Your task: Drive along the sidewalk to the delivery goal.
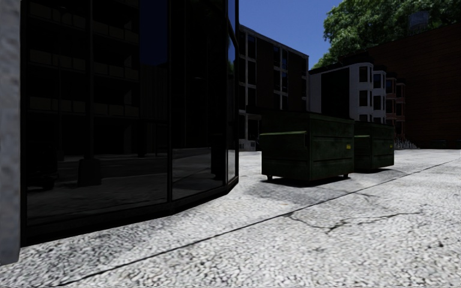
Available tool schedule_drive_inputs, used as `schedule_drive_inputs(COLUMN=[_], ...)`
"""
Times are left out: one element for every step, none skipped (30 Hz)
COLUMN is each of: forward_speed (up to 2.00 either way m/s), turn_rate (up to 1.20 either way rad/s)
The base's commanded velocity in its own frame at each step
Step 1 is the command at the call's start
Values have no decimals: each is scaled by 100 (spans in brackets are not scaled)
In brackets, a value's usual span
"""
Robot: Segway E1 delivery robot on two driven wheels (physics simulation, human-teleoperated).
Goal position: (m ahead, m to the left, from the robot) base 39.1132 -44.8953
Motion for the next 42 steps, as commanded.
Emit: schedule_drive_inputs(forward_speed=[158, 158, 158, 158, 158, 158, 158, 158, 157, 153, 149, 142, 137, 134, 134, 133, 133, 130, 125, 121, 119, 118, 117, 114, 114, 105, 99, 97, 97, 95, 95, 90, 88, 87, 86, 86, 86, 86, 86, 86, 86, 86], turn_rate=[0, 0, 0, 0, 0, 0, 0, 0, 0, 0, 0, 0, 0, 0, 0, 0, 0, 0, 0, -58, -68, -72, -77, -94, -94, -120, -120, -120, -120, -120, -120, -120, -120, -120, -120, -120, -120, -119, -22, 0, 0, 0])
